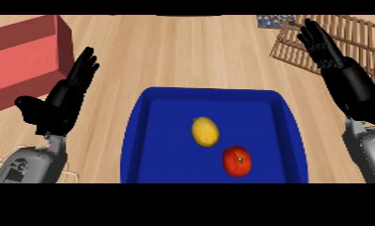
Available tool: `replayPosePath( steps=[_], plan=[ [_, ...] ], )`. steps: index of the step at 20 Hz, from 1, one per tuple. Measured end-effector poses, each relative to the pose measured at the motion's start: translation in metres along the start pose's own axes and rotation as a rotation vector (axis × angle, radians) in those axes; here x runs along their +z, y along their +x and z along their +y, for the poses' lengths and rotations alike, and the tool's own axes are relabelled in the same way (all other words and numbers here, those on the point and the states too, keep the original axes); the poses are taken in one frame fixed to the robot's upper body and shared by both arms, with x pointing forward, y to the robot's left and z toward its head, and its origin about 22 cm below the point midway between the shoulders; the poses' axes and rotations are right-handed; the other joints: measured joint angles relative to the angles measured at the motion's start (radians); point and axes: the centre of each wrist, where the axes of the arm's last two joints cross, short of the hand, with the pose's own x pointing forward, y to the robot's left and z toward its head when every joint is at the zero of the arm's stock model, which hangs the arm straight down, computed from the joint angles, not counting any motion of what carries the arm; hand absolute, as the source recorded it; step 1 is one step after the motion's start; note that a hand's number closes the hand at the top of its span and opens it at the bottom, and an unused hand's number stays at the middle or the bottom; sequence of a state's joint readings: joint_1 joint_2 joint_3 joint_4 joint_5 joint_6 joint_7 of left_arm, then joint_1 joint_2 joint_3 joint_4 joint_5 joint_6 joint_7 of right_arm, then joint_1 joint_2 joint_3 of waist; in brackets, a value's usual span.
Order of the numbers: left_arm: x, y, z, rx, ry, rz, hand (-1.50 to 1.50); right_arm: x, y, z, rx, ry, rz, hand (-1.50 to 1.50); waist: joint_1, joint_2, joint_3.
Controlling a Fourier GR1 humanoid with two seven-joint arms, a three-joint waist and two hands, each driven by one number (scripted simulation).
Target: Pick the lemon from the tray and place it in the tiered shelf
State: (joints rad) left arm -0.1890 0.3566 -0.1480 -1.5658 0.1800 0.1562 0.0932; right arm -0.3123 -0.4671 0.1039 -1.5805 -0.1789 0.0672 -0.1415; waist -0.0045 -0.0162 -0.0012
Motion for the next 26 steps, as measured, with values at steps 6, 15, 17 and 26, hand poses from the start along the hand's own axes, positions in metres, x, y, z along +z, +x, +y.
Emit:
replayPosePath(
  steps=[6,15,17,26],
  plan=[
    [0.018,-0.041,0.019,0.054,0.085,0.249,0.0,0.008,0.001,-0.011,0.028,-0.11,0.022,1.5,0.0,0.013,0.001],
    [0.032,-0.071,0.018,0.144,0.097,0.443,0.0,0.058,-0.054,-0.012,0.131,-0.162,0.396,-1.5,0.001,0.016,0.003],
    [0.031,-0.073,0.019,0.148,0.096,0.453,0.0,0.063,-0.049,-0.019,0.12,-0.106,0.386,-1.5,0.0,0.014,0.005],
    [0.033,-0.074,0.025,0.151,0.097,0.46,0.0,0.046,0.015,-0.001,0.126,0.188,0.399,-1.5,-0.001,0.009,0.005]
  ],
)
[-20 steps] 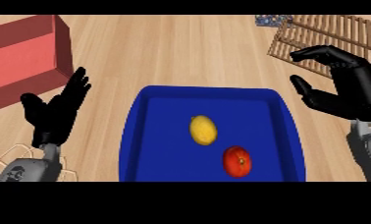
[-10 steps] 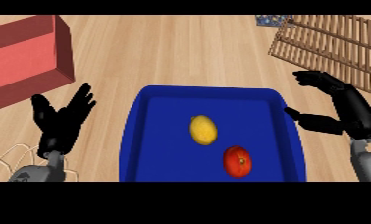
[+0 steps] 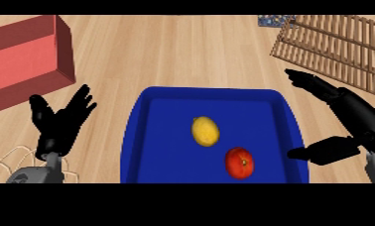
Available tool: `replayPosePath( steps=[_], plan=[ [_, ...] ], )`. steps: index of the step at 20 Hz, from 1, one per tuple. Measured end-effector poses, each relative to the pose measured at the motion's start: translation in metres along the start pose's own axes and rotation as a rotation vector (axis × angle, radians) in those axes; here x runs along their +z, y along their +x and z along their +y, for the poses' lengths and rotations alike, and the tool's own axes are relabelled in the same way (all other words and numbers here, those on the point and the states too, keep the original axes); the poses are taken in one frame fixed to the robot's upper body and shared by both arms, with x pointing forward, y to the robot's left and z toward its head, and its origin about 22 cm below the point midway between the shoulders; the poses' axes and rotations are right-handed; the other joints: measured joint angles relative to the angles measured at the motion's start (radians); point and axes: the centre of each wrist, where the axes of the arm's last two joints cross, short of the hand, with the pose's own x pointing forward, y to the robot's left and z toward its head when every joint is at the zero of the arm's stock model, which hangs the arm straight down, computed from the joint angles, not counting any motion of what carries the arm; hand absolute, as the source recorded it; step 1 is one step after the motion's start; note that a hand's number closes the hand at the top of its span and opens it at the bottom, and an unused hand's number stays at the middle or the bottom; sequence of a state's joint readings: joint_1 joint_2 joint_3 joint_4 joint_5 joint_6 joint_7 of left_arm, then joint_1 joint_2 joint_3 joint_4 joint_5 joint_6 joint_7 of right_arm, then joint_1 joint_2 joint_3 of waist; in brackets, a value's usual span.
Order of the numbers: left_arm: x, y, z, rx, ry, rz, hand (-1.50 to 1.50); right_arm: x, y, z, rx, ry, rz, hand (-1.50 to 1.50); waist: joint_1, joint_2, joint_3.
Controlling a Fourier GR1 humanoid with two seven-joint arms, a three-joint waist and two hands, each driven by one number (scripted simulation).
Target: Pick the lemon from the tray and place it in the tiered shelf
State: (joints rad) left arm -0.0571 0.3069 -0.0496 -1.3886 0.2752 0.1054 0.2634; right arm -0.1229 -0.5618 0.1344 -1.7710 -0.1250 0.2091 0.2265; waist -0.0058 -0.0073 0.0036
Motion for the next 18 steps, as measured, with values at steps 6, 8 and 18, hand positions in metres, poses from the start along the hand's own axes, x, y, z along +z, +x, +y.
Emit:
replayPosePath(
  steps=[6,8,18],
  plan=[
    [-0.002,-0.001,-0.004,0.003,0.0,0.004,0.0,-0.006,0.061,0.021,0.109,0.067,0.099,-1.5,0.006,0.0,0.0],
    [-0.003,0.001,-0.002,-0.001,-0.001,0.003,0.0,-0.013,0.078,0.032,0.135,0.048,0.137,-1.5,0.009,0.001,0.0],
    [-0.001,0.0,-0.008,-0.006,-0.017,-0.007,0.0,-0.056,0.115,0.099,0.272,0.013,0.295,-1.5,0.016,0.002,0.001]
  ],
)
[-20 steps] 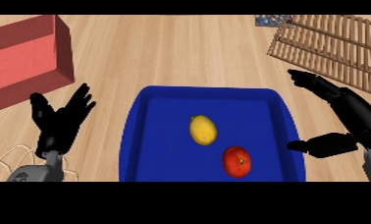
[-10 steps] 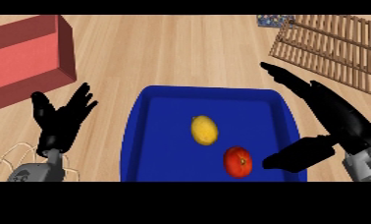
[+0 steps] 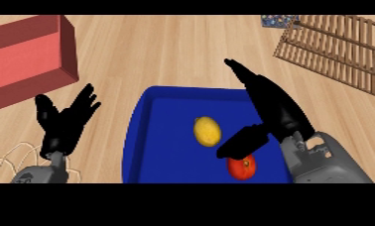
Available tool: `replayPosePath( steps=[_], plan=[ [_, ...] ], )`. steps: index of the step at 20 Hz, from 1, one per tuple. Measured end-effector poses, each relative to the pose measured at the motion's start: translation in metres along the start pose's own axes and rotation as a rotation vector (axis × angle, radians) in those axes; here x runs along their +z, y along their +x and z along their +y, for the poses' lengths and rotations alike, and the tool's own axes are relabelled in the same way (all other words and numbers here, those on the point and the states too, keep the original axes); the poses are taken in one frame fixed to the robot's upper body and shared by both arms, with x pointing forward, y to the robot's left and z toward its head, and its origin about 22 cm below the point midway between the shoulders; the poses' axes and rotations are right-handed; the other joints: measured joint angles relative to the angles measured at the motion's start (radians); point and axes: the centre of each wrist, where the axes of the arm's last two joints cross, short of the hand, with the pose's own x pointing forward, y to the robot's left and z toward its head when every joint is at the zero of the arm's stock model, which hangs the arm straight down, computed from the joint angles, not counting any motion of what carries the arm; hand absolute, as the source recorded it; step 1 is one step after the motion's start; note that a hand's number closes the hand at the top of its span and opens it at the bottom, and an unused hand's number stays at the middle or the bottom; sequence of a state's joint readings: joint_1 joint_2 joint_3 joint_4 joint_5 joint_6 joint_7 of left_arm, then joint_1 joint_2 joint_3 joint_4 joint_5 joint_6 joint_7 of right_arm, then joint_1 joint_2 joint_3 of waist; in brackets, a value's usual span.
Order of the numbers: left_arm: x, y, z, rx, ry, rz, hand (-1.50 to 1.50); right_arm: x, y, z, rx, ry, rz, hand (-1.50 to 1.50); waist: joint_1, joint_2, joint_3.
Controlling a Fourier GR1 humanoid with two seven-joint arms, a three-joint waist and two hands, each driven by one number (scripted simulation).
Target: Pick the lemon from the tray and place it in the tiered shelf
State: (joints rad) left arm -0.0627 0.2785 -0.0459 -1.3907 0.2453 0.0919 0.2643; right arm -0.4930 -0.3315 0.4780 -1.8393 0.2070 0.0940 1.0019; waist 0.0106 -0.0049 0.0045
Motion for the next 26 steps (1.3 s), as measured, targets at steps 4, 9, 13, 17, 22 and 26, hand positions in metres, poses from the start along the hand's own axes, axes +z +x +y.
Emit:
replayPosePath(
  steps=[4,9,13,17,22,26],
  plan=[
    [0.002,-0.003,0.0,0.006,0.007,-0.008,0.0,-0.011,0.009,0.016,0.043,0.032,0.033,-1.5,-0.002,0.0,0.001],
    [0.002,-0.003,0.001,-0.003,0.016,0.0,0.0,-0.013,0.013,0.034,0.098,0.057,0.053,-1.5,-0.006,-0.002,0.002],
    [0.002,-0.002,0.009,0.0,0.013,-0.002,0.0,-0.016,0.006,0.043,0.129,0.046,0.095,-1.5,-0.009,-0.001,0.001],
    [0.001,-0.002,0.012,0.002,0.014,0.0,0.0,-0.021,0.01,0.054,0.161,0.025,0.115,-1.5,-0.008,-0.001,0.001],
    [0.003,-0.005,0.005,0.003,0.014,-0.009,0.0,-0.021,0.009,0.068,0.174,0.011,0.13,-1.5,-0.009,-0.002,0.002],
    [0.002,-0.003,0.007,0.004,0.018,0.001,0.0,-0.024,0.002,0.082,0.193,0.012,0.157,-1.5,-0.009,-0.001,0.002]
  ],
)
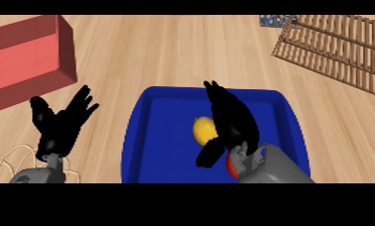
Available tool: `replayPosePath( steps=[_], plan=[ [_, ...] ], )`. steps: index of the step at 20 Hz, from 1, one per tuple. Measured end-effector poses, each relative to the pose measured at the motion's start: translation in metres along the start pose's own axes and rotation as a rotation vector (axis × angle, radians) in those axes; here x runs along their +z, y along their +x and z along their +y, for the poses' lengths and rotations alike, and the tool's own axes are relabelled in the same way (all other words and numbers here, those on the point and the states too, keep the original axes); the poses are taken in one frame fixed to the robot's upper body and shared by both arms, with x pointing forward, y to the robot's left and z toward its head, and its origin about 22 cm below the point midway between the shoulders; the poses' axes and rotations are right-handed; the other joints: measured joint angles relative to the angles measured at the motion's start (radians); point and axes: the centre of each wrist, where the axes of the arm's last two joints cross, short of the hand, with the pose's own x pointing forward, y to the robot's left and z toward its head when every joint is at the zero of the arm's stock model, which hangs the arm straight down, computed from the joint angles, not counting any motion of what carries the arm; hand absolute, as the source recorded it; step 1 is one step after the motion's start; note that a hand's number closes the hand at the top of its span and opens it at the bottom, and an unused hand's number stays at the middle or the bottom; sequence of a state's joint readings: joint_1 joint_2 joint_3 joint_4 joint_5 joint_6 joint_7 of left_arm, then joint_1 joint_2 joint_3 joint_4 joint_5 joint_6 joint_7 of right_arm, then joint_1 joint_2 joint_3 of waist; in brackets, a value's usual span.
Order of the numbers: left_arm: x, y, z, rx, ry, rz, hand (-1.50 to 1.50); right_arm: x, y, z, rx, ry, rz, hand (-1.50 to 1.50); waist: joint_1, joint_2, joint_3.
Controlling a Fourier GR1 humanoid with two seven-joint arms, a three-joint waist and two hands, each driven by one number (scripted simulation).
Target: Pick the lemon from the tray and place it in the tiered shelf
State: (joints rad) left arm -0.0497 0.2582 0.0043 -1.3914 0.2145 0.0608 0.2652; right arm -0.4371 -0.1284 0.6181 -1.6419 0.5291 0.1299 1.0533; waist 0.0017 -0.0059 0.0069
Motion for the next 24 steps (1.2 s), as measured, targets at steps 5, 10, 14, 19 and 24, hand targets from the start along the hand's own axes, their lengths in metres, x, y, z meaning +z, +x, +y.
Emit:
replayPosePath(
  steps=[5,10,14,19,24],
  plan=[
    [0.004,0.002,-0.004,0.0,-0.001,0.002,0.0,-0.006,-0.001,0.01,0.024,-0.021,0.033,-1.5,0.001,0.001,-0.001],
    [0.004,-0.002,-0.004,-0.002,-0.002,-0.009,0.0,-0.02,-0.008,0.025,0.063,-0.041,0.077,-1.5,0.001,0.001,0.0],
    [0.002,-0.002,-0.001,0.001,-0.003,-0.003,0.0,-0.028,-0.01,0.034,0.07,-0.058,0.091,-1.5,0.001,0.0,0.001],
    [0.0,-0.005,0.001,0.002,0.0,-0.011,0.0,-0.032,-0.013,0.039,0.047,-0.07,0.066,-1.5,0.001,-0.001,0.002],
    [0.002,-0.004,0.001,0.006,-0.007,-0.014,0.0,-0.042,-0.016,0.048,0.042,-0.071,0.048,1.5,0.002,-0.004,-0.001]
  ],
)
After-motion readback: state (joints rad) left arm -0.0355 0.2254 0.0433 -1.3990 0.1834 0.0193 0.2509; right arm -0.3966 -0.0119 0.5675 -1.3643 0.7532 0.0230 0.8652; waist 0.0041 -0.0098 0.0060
